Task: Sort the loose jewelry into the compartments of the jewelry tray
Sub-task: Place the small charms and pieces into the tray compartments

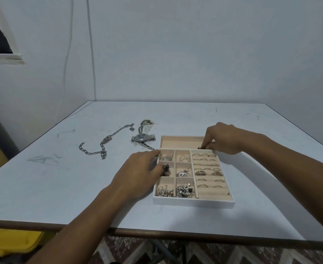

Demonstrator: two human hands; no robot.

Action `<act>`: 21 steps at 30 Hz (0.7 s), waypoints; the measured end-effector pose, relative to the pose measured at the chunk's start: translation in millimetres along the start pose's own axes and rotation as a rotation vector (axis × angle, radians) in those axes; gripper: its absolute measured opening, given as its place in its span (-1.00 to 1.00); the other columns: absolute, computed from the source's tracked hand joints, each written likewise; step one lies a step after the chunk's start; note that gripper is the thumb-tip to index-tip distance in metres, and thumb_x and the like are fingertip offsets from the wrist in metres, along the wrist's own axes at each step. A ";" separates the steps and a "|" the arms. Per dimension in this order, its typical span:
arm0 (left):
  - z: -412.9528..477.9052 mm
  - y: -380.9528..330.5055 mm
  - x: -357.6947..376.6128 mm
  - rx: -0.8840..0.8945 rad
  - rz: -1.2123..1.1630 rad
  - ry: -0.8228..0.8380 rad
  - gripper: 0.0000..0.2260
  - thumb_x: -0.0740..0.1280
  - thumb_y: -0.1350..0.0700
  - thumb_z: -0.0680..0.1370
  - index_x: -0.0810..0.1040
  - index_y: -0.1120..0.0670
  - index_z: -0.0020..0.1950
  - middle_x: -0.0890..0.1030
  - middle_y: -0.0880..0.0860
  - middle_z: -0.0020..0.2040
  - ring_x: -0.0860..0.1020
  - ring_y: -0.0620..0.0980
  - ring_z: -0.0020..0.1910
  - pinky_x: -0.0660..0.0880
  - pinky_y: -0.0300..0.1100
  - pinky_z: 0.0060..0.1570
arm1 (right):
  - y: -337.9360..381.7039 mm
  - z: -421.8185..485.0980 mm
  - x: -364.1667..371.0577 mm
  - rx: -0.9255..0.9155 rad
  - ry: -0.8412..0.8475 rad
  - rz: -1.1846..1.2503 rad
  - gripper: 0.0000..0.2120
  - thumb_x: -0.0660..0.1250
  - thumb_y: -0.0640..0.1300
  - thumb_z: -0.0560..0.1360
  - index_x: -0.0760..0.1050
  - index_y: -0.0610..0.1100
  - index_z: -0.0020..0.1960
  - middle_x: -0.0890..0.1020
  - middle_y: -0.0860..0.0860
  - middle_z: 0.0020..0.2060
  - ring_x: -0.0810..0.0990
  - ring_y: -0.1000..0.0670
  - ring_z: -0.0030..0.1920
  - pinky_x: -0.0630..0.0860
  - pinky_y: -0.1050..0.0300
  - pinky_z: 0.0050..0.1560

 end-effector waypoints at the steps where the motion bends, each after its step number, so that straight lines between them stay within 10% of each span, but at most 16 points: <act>1: 0.2 0.3 0.2 -0.001 0.002 -0.004 -0.77 0.20 0.02 0.58 0.55 -0.06 0.19 0.66 -0.06 0.06 0.56 -0.05 0.03 0.50 -0.04 0.02 | -0.3 -0.1 -1.7 0.018 -0.011 0.009 -0.80 0.27 -0.05 0.56 0.64 0.13 0.05 0.62 0.14 0.06 0.48 0.02 0.16 0.43 -0.02 0.16; 21: -0.9 25.0 -20.0 -0.126 -0.039 -0.153 -0.70 0.26 -0.05 0.57 0.56 -0.04 0.27 0.59 -0.09 0.25 0.48 -0.12 0.27 0.32 -0.33 0.12 | 40.2 7.8 -24.5 -0.035 -0.058 0.077 -0.86 0.24 -0.10 0.55 0.57 0.03 0.01 0.58 0.14 -0.05 0.49 0.14 -0.12 0.42 0.10 0.00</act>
Point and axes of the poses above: each hand's wrist, its own z-axis towards the middle knuckle, its own x-axis out of the palm, y = z × x, the point moved 3 cm from there along z, towards the middle knuckle
